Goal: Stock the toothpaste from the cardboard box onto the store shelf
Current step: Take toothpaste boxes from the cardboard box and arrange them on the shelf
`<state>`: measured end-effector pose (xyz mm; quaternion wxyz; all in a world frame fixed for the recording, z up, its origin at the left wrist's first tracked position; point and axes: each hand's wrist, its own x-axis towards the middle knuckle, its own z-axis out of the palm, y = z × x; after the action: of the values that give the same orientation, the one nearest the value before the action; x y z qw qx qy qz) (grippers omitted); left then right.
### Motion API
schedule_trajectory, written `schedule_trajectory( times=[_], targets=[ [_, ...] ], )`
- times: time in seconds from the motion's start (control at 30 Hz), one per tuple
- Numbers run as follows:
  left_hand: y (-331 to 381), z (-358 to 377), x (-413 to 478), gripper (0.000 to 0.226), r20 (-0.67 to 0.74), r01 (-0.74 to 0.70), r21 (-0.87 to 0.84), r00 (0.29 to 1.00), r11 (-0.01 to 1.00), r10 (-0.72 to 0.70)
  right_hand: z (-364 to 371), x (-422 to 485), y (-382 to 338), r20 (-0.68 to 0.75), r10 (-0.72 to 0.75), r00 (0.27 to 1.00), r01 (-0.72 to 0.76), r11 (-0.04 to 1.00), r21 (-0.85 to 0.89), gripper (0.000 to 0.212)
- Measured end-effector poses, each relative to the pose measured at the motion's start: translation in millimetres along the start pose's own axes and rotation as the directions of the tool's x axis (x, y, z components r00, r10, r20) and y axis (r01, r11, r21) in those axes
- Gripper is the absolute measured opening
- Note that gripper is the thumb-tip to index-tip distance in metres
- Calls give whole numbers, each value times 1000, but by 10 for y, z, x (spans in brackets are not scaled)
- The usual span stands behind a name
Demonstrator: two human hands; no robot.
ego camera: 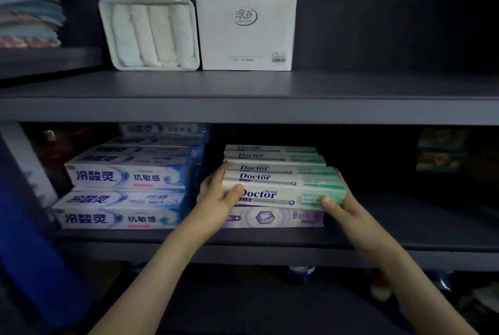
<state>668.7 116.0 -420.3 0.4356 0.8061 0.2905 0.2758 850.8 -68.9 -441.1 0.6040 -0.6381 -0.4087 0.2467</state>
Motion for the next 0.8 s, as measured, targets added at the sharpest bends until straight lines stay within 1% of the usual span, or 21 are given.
schedule_trajectory(
  times=[0.07, 0.13, 0.17, 0.23, 0.27, 0.3, 0.37, 0.43, 0.53, 0.6, 0.63, 0.67, 0.7, 0.73, 0.77, 0.8],
  targets=[
    [-42, 57, -18, 66, -58, -26, -25, 998, 999, 24, 18, 25, 32, -15, -12, 1000, 13, 1000, 13, 85],
    [4, 88, -55, 63, -97, 4, -127, 995, 992, -16, 24, 52, 49, -5, -34, 999, 34, 999, -8, 74],
    [16, 96, -60, 53, -103, 27, -172, 994, 985, -45, 29, 68, 47, -3, -33, 999, 33, 999, -18, 65],
    [26, 115, -58, 26, -112, 50, -209, 991, 977, -75, 29, 108, 61, -21, -34, 999, 34, 999, -23, 49],
    [23, 123, -49, 17, -125, 49, -213, 989, 976, -77, 35, 122, 65, -36, -41, 999, 40, 999, -25, 46],
    [19, 132, -40, 14, -139, 47, -219, 987, 974, -79, 40, 137, 76, -50, -47, 998, 46, 999, -29, 45],
    [18, 159, -30, 21, -173, 47, -239, 981, 970, -90, 42, 158, 117, -66, -48, 997, 46, 998, -31, 46],
    [40, 174, -35, 31, -195, 52, -224, 976, 973, -97, 43, 170, 127, -75, -36, 997, 36, 999, -4, 49],
    [86, 164, -67, 41, -202, 98, -138, 971, 986, -125, 44, 176, 80, -75, -5, 997, 5, 1000, -1, 49],
    [115, 140, -81, 64, -206, 153, -68, 965, 986, -164, 34, 141, 7, -61, 27, 998, -28, 999, -20, 54],
    [134, 125, -105, 74, -221, 179, -33, 958, 983, -182, 15, 98, -33, -69, 41, 997, -43, 999, -33, 66],
    [182, 111, -157, 79, -256, 189, -21, 948, 982, -189, -5, 29, -94, -101, 60, 993, -66, 997, -52, 82],
    [242, 106, -241, 81, -313, 188, -25, 931, 982, -186, -24, -67, -170, -156, 83, 984, -95, 993, -72, 92],
    [322, 110, -365, 79, -366, 177, -26, 914, 984, -174, -38, -197, -267, -224, 99, 970, -121, 989, -88, 93],
    [434, 143, -536, 75, -400, 168, -4, 903, 986, -156, -55, -365, -353, -291, 106, 951, -139, 986, -95, 86],
    [559, 213, -739, 69, -401, 174, 36, 905, 984, -146, -68, -570, -457, -341, 110, 934, -160, 980, -122, 78]
  ],
)
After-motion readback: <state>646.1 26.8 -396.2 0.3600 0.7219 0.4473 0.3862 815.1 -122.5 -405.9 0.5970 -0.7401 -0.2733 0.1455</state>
